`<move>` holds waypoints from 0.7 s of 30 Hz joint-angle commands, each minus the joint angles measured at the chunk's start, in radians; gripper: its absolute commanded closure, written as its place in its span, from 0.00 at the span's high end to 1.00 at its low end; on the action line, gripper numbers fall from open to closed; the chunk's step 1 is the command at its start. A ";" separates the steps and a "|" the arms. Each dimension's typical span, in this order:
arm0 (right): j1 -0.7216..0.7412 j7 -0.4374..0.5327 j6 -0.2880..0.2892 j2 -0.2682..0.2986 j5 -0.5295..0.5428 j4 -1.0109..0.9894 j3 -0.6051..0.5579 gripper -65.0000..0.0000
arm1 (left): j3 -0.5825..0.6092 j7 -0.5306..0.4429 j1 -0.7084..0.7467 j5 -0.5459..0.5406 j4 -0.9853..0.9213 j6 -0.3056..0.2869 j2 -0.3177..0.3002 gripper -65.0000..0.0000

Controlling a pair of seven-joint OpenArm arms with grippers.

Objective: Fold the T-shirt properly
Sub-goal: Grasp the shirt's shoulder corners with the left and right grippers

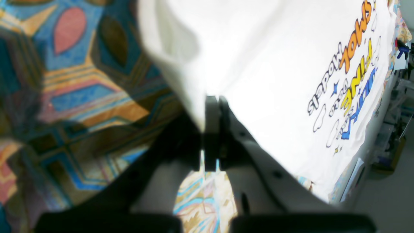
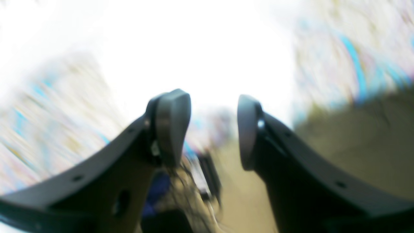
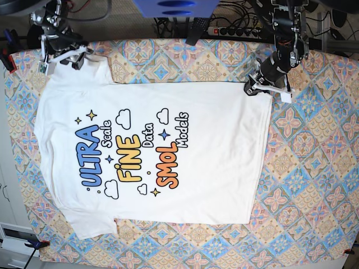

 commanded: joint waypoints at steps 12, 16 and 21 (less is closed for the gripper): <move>0.013 -0.054 -0.001 0.000 0.093 -0.019 0.046 0.51 | -0.007 0.000 0.004 0.014 0.009 0.012 -0.025 0.00; 0.019 -0.108 -0.001 -0.034 0.267 -0.107 0.180 0.60 | -0.007 0.000 0.004 0.014 0.009 0.012 -0.025 0.00; 0.019 -0.160 0.001 -0.040 0.400 -0.213 0.281 0.61 | -0.007 0.000 0.004 0.014 0.009 0.012 -0.025 0.00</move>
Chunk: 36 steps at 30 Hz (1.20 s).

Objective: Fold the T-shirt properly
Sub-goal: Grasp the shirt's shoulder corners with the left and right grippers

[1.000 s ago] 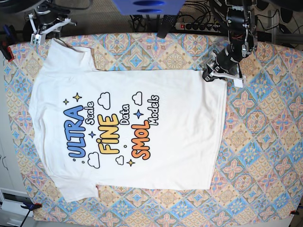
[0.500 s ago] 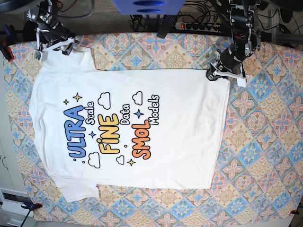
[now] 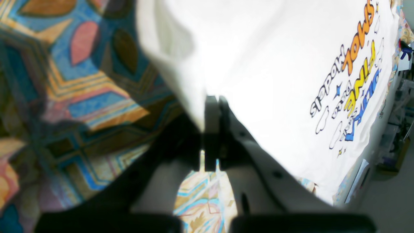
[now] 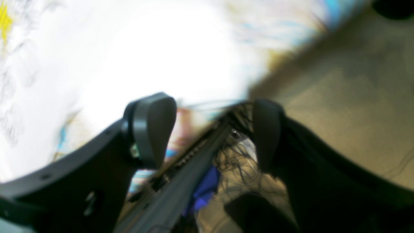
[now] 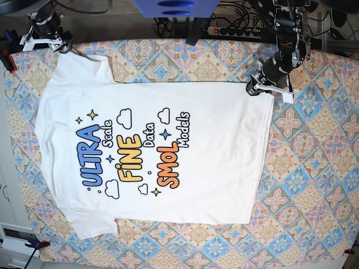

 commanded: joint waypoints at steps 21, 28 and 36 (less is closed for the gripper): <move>0.065 -0.048 0.012 -0.004 0.045 0.005 0.001 0.61 | -0.006 -0.001 0.004 0.014 0.009 0.012 -0.011 0.00; 0.103 -0.051 0.012 -0.014 0.045 0.004 0.001 0.60 | -0.006 -0.001 0.004 0.014 0.009 0.012 -0.011 0.00; 0.105 -0.051 0.012 -0.014 0.044 0.004 0.001 0.49 | -0.003 -0.001 0.004 0.014 0.009 0.012 -0.011 0.00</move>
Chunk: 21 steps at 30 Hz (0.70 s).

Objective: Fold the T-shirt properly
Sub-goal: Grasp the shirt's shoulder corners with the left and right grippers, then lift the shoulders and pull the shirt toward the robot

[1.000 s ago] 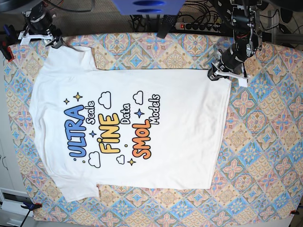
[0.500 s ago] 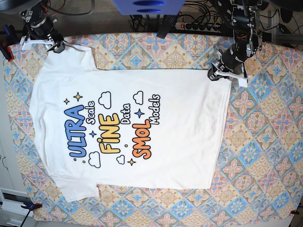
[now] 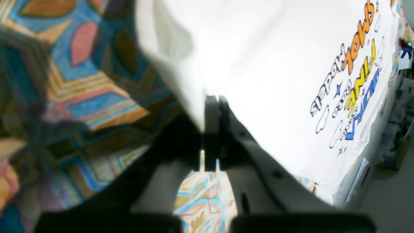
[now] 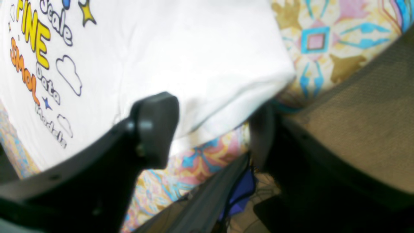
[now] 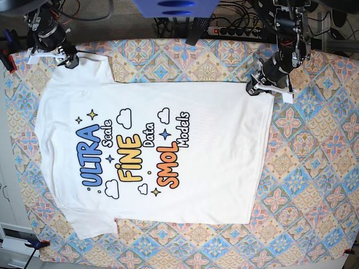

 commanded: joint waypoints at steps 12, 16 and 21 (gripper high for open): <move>0.013 0.004 0.009 0.010 0.012 -0.086 0.007 0.02 | -0.001 -0.004 0.011 0.012 0.009 0.012 -0.009 0.00; 0.013 -0.060 0.009 0.010 0.012 -0.077 0.014 0.00 | -0.001 -0.004 0.034 0.012 0.020 0.012 -0.012 0.00; -0.019 -0.074 0.009 0.012 0.012 0.021 0.014 0.00 | -0.004 -0.004 0.089 0.011 0.049 0.012 -0.045 0.00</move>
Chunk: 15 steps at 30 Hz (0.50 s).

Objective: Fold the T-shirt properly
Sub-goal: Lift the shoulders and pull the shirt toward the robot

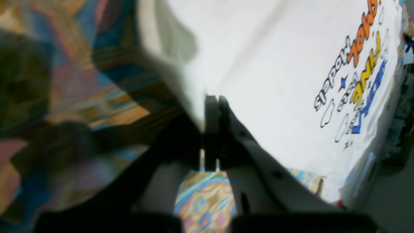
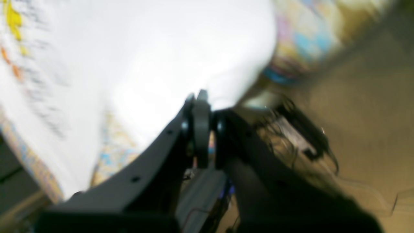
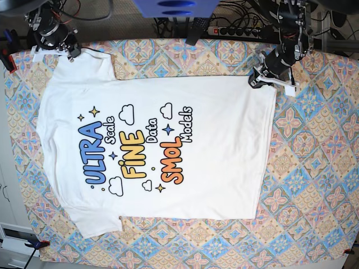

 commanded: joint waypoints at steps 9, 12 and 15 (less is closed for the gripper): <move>-0.156 -0.002 0.005 0.011 0.012 0.138 0.045 0.00 | -0.009 0.001 0.166 0.020 0.158 0.019 -0.067 0.00; -0.208 -0.004 0.060 0.011 0.012 0.161 0.089 0.00 | -0.009 0.001 0.199 0.020 0.179 0.019 -0.069 0.00; -0.262 -0.005 0.172 0.011 0.012 0.170 0.137 0.00 | -0.009 0.003 0.222 0.020 0.179 0.019 -0.075 0.00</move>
